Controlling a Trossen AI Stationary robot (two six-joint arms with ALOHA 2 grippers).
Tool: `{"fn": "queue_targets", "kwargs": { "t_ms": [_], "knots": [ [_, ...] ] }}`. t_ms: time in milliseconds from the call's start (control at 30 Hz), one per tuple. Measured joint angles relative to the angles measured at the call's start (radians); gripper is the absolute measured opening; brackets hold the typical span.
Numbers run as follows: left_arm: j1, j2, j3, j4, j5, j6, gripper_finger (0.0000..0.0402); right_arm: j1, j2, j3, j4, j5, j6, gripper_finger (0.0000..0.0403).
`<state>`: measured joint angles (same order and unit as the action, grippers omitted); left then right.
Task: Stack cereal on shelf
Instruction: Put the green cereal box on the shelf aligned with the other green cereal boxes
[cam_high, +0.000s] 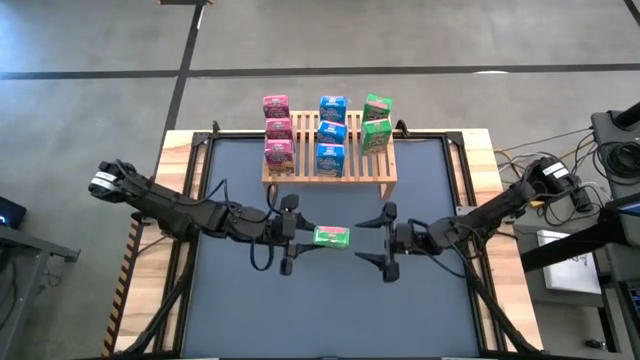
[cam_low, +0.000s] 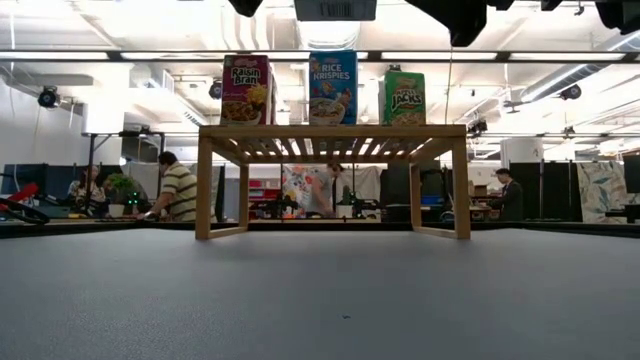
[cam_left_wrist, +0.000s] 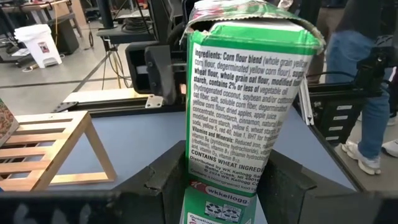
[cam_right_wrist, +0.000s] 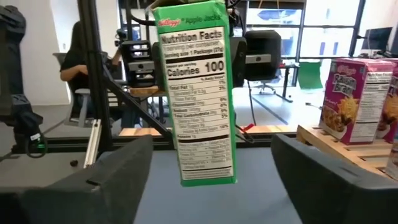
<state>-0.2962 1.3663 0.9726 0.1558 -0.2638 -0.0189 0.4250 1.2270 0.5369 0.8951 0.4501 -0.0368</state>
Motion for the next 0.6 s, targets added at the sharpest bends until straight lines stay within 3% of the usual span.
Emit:
{"fn": "queue_targets", "kwargs": {
  "t_ms": [167,600],
  "knots": [
    [0.000,0.000,0.000,0.003,0.000,0.000,0.0147,-0.025,0.018,0.000,0.001,0.003,0.010,0.0360],
    [0.000,-0.002,0.000,0.014,0.016,-0.003,0.0147,-0.053,0.173,0.120,-0.015,-0.004,-0.046,0.0364]
  ]
}}
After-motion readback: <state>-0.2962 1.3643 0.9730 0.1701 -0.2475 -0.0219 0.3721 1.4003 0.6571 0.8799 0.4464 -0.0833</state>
